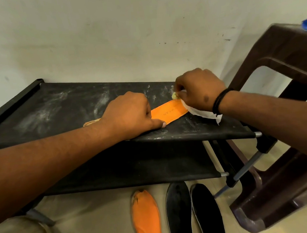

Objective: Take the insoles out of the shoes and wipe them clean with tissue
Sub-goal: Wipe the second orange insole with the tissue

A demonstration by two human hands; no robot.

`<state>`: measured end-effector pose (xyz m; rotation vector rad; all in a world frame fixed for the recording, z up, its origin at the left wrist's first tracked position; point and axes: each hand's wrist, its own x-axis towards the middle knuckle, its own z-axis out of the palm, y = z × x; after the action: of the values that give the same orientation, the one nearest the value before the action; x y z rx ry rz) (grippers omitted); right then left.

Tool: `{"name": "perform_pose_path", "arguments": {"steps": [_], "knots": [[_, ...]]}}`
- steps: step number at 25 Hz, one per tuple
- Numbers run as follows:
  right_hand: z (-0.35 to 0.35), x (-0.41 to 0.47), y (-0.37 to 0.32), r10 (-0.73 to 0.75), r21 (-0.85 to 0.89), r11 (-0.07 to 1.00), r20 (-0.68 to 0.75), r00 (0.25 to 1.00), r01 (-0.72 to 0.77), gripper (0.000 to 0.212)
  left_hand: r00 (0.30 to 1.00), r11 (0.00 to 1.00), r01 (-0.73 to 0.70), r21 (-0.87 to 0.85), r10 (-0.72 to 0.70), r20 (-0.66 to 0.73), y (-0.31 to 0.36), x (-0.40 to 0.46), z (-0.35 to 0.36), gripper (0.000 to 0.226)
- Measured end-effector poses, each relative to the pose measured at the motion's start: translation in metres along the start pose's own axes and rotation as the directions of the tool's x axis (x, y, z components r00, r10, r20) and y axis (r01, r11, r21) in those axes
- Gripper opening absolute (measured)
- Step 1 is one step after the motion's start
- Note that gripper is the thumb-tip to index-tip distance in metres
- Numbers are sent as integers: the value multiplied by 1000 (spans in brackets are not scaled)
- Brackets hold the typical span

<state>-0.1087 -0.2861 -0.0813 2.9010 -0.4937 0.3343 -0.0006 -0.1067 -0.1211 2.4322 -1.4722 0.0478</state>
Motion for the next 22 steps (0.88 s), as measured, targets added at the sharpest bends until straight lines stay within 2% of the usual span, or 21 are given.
{"name": "perform_pose_path", "arguments": {"steps": [1,2,6,9,11,14,19,22], "knots": [[1,1,1,48,28,999,-98,994,-46,18,1000,1000,0,-2,0,0,0,0,0,55],[2,0,-2,73,90,994,-138,988,-61,17,1000,1000,3,-4,-3,-2,-1,0,0,55],[25,-22,-28,-4,261,965,60,998,-12,20,1000,1000,12,-4,-12,-8,-2,1,2,53],[23,-34,-32,-18,421,907,72,997,-14,19,1000,1000,5,-9,-5,2,-2,0,1,51],[16,-37,-31,-89,475,880,131,987,16,16,1000,1000,3,-6,-3,1,-2,-1,0,50],[7,-36,-28,-155,502,864,195,969,37,13,1000,1000,-4,-3,4,-1,-2,-1,0,52],[14,-37,-21,-4,339,940,69,998,-19,22,1000,1000,7,-12,-7,-3,-1,-2,0,53],[20,-38,-28,-40,292,956,13,999,34,18,1000,1000,9,-23,-9,-11,0,-2,-1,52]]}}
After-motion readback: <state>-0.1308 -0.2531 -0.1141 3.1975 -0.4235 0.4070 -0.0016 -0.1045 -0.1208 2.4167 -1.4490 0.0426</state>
